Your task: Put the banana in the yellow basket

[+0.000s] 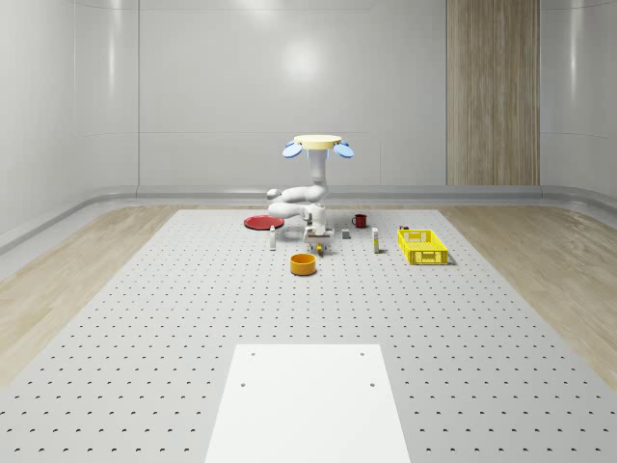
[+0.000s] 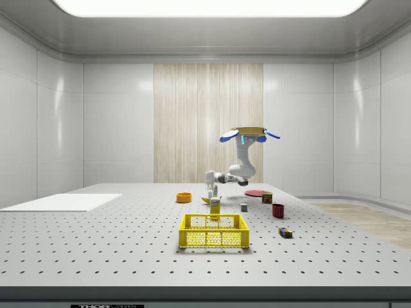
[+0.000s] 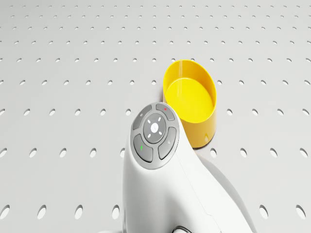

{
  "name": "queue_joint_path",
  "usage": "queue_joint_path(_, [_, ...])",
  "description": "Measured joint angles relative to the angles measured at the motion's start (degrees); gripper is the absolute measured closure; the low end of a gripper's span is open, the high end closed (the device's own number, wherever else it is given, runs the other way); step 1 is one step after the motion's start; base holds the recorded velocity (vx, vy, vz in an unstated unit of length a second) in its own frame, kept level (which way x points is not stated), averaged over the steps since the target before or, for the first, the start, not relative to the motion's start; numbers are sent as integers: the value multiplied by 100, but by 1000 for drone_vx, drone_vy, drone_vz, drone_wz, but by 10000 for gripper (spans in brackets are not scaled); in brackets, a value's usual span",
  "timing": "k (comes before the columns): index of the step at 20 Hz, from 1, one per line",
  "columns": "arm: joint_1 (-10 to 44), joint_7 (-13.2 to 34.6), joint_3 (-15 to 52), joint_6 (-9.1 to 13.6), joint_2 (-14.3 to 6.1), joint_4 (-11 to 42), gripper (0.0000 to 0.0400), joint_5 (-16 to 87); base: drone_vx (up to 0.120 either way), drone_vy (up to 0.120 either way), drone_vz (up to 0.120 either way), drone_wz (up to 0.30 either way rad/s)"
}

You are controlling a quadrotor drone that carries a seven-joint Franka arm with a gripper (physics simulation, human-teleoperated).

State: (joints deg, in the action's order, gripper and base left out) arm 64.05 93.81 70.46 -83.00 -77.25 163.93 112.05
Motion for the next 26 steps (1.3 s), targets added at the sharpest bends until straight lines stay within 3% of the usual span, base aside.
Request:
queue_joint_path(2, [10, -4, -92, -72, -40, -27, 0, 79, 0, 0, 0, 0])
queue_joint_path(3, [15, -4, -126, -101, -56, -37, 20, 108, 0, 0, 0, 0])
queue_joint_path(6, [30, -2, -193, -168, -98, -61, 141, 162, 0, 0, 0, 0])
queue_joint_path(10, [48, 9, -230, -225, -141, -77, 208, 189, 0, 0, 0, 0])
queue_joint_path(11, [51, -27, -234, -233, -148, -79, 210, 195, 0, 0, 0, 0])
queue_joint_path(12, [144, 258, -225, -248, -194, -58, 211, 191, 0, 0, 0, 0])
queue_joint_path(14, [18, 39, -219, -360, -201, -97, 210, 82, 0, 0, 0, 0])
queue_joint_path(15, [124, 422, -145, -462, -334, -56, 211, -73, 0, 0, 0, 0])
queue_joint_path(16, [154, 393, -135, -500, -391, -68, 211, -75, 0, 0, 0, 0])
queue_joint_path(23, [161, 183, 262, -353, -435, 10, 212, -373, 0, 0, 0, 0])
queue_joint_path(26, [165, 199, 534, -260, -437, 59, 208, -620, 0, 0, 93, 0])
